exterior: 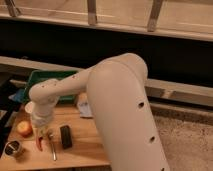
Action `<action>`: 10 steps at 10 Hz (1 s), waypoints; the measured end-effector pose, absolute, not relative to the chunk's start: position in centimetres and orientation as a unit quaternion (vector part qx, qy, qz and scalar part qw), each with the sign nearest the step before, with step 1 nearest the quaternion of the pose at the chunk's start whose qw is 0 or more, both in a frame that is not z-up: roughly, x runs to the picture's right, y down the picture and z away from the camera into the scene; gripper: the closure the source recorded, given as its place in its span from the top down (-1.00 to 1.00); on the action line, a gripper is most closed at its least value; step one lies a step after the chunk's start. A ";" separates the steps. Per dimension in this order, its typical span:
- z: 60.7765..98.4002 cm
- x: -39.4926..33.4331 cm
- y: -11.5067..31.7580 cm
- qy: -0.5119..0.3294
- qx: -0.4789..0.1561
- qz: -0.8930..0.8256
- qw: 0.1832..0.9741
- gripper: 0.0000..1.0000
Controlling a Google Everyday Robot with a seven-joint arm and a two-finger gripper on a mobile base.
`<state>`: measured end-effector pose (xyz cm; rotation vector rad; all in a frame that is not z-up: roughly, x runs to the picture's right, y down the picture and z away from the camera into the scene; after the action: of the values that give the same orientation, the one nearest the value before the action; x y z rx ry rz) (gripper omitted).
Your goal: Place banana in metal cup
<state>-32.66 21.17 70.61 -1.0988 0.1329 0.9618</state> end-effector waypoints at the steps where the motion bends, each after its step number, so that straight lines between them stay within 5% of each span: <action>1: 70.4 -32.9 21.3 0.060 -0.503 0.436 0.743 -0.74; 10: 67.7 -33.1 19.4 0.026 -0.474 0.439 0.763 -0.74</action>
<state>-33.13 19.37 67.72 -1.0299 0.0566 0.9558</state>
